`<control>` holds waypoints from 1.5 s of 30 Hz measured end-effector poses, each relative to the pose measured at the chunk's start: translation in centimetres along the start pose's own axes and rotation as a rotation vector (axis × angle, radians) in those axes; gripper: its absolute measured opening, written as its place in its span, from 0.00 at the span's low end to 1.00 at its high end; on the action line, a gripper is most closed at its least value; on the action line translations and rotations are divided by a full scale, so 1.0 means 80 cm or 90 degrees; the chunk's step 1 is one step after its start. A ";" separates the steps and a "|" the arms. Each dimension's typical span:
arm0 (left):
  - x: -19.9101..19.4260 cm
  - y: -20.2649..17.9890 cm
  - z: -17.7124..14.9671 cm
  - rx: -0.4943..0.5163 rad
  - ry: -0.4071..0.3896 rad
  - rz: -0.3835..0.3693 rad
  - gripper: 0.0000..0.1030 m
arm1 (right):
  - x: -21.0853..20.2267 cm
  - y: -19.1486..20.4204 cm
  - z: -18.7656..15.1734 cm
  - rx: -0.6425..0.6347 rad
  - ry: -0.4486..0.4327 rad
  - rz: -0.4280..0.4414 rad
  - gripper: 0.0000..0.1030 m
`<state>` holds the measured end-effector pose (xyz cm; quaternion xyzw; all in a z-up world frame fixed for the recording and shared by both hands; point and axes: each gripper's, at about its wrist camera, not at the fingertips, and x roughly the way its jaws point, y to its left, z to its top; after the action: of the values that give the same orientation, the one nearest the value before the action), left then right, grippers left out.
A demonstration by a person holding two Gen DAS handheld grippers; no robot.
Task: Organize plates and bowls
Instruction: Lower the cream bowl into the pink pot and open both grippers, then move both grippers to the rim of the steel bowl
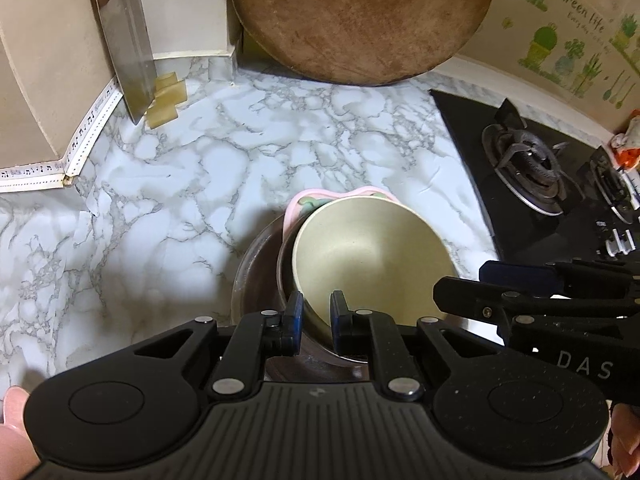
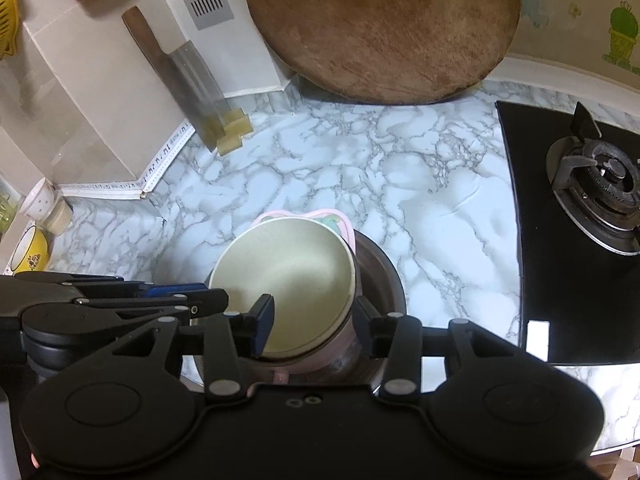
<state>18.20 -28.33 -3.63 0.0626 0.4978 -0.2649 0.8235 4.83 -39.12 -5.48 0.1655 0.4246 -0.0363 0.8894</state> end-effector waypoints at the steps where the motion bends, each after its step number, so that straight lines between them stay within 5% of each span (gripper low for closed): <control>1: -0.003 0.001 -0.001 -0.001 -0.004 -0.004 0.13 | -0.003 0.001 -0.001 0.000 -0.003 0.000 0.45; 15: -0.071 0.020 -0.027 0.011 -0.107 -0.036 0.16 | -0.058 0.020 -0.019 -0.021 -0.093 0.017 0.65; 17: -0.079 0.025 -0.033 0.007 -0.122 -0.037 0.31 | -0.065 0.024 -0.024 -0.023 -0.105 0.022 0.70; 19: -0.091 0.031 -0.042 0.000 -0.154 -0.038 0.69 | -0.071 0.028 -0.029 -0.028 -0.119 0.018 0.71; 20: -0.097 0.034 -0.047 -0.003 -0.171 -0.036 0.74 | -0.075 0.031 -0.033 -0.029 -0.126 0.020 0.73; 32: -0.125 0.049 -0.078 -0.011 -0.214 -0.013 0.75 | -0.101 0.040 -0.064 -0.069 -0.184 0.017 0.98; 45: -0.095 0.028 -0.086 -0.053 -0.193 0.032 0.76 | -0.082 -0.012 -0.054 -0.083 -0.177 0.026 1.00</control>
<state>11.15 -21.05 -0.94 0.0003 0.3767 -0.2297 0.8974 -2.75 -39.13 -3.19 0.1098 0.2952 -0.0130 0.9490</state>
